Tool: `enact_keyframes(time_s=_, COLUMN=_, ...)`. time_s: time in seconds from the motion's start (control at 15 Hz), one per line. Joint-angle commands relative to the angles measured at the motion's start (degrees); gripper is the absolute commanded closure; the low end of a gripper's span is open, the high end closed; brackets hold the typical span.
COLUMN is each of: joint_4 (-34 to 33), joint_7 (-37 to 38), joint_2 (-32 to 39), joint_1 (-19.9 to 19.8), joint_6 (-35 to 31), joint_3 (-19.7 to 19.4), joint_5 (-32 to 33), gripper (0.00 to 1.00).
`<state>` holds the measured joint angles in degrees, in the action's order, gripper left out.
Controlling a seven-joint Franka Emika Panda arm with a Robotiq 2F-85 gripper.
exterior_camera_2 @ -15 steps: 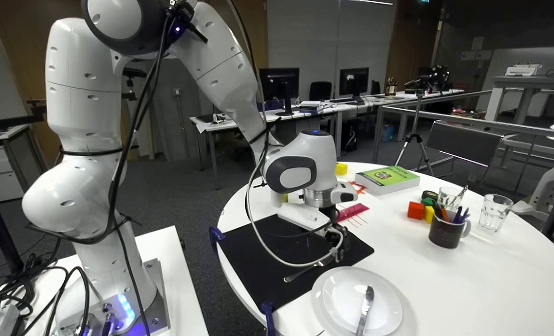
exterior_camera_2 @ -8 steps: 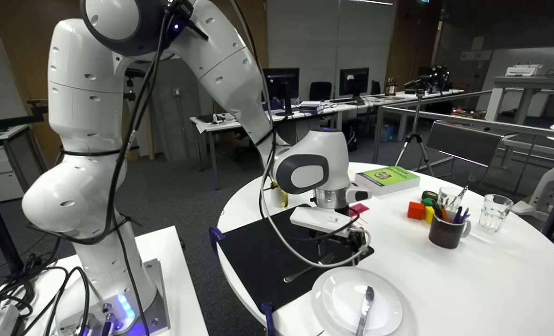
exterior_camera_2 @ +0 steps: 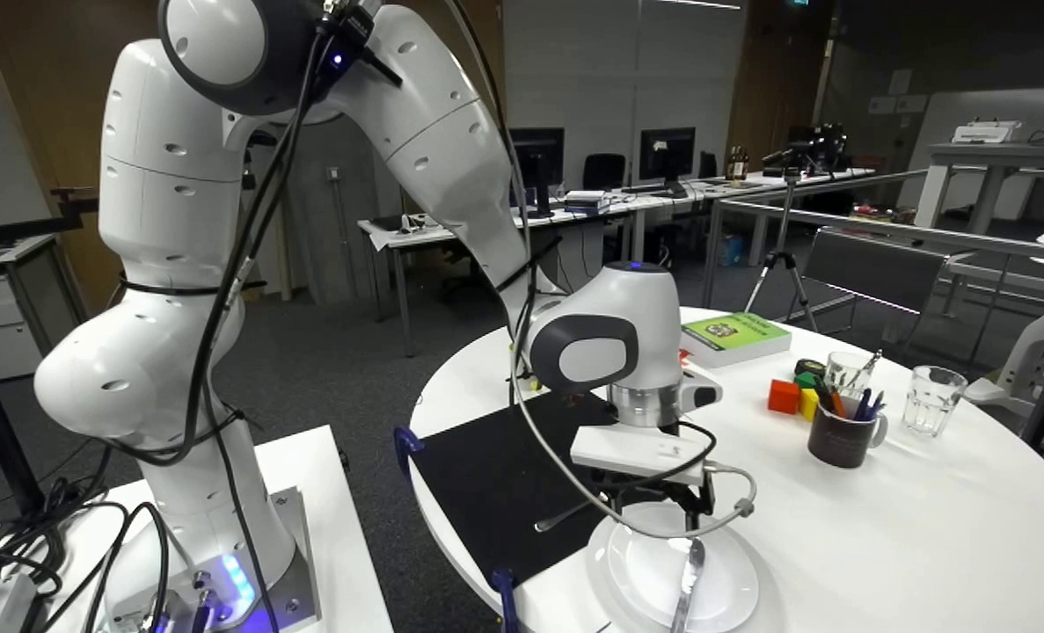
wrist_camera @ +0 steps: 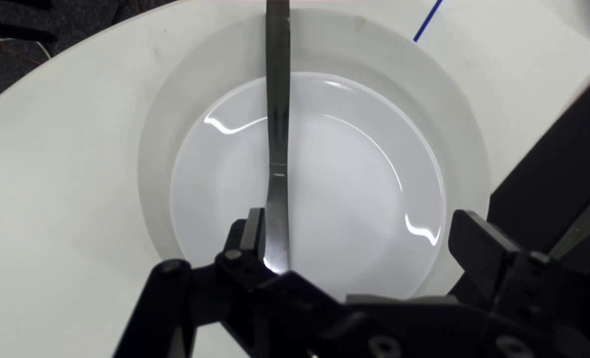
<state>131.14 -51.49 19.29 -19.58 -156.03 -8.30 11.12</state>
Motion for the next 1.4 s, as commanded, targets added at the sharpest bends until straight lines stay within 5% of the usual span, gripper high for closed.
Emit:
enact_keyframes(time_s=0.0, joint_4=-1.6, joint_7=-3.7, joint_2=1.2, joint_1=-2.0, joint_6=-0.5, joint_3=-0.8, joint_5=0.1, gripper=0.00)
enact_keyframes(time_s=1.33, joint_4=-10.9, joint_7=-3.4, joint_2=13.1, joint_1=-3.9, joint_6=0.2, joint_3=-0.3, joint_5=0.5, gripper=0.04)
